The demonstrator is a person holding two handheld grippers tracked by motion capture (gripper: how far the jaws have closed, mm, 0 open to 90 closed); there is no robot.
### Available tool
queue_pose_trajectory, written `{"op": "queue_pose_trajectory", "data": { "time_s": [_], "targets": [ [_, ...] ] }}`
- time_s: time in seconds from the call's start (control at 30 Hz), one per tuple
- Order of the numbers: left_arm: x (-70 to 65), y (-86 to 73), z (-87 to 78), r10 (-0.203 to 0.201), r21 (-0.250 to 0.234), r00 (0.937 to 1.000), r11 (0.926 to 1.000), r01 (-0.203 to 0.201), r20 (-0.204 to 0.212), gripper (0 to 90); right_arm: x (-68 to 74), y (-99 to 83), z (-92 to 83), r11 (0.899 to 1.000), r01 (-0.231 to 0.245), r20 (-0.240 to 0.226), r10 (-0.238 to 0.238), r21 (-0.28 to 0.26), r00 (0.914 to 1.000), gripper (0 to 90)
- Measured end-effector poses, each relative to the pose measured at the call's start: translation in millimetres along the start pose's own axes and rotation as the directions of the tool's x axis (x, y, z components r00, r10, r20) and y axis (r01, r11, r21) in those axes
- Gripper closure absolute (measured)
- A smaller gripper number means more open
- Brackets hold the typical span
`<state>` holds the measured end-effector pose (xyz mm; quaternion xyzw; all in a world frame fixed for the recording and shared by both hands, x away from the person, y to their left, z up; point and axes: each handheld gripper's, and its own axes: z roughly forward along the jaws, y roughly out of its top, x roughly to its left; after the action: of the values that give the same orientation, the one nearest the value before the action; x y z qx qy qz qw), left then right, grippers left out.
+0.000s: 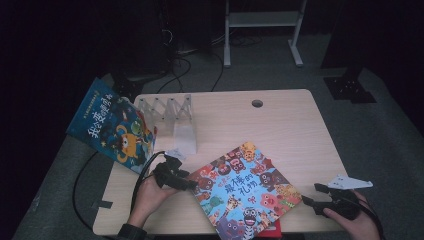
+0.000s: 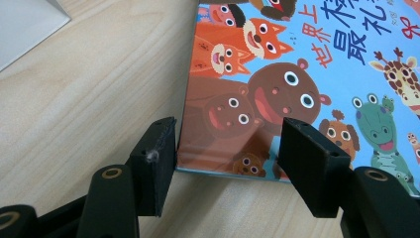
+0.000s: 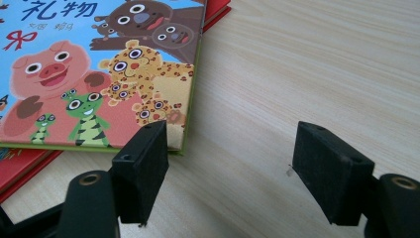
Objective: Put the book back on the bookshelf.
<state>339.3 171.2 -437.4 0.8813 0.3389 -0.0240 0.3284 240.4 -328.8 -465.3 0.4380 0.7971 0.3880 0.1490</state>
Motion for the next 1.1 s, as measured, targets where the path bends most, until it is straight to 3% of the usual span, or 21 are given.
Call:
{"op": "queue_pose_trajectory", "data": {
  "time_s": [0.8,1.1],
  "targets": [
    [-9.6,-2.0,2.5,0.017,0.028,0.9991,0.9995,-0.018,0.038,35.9,-18.0,18.3,19.3,1.0,-0.009,0.018,0.009,-0.003,0.9998,29.7],
    [-13.5,-0.3,7.0,0.019,0.035,0.9978,0.9992,-0.021,0.063,33.8,-30.0,33.2,35.6,1.0,-0.014,0.028,0.014,-0.008,0.9995,30.1]
  ]
}}
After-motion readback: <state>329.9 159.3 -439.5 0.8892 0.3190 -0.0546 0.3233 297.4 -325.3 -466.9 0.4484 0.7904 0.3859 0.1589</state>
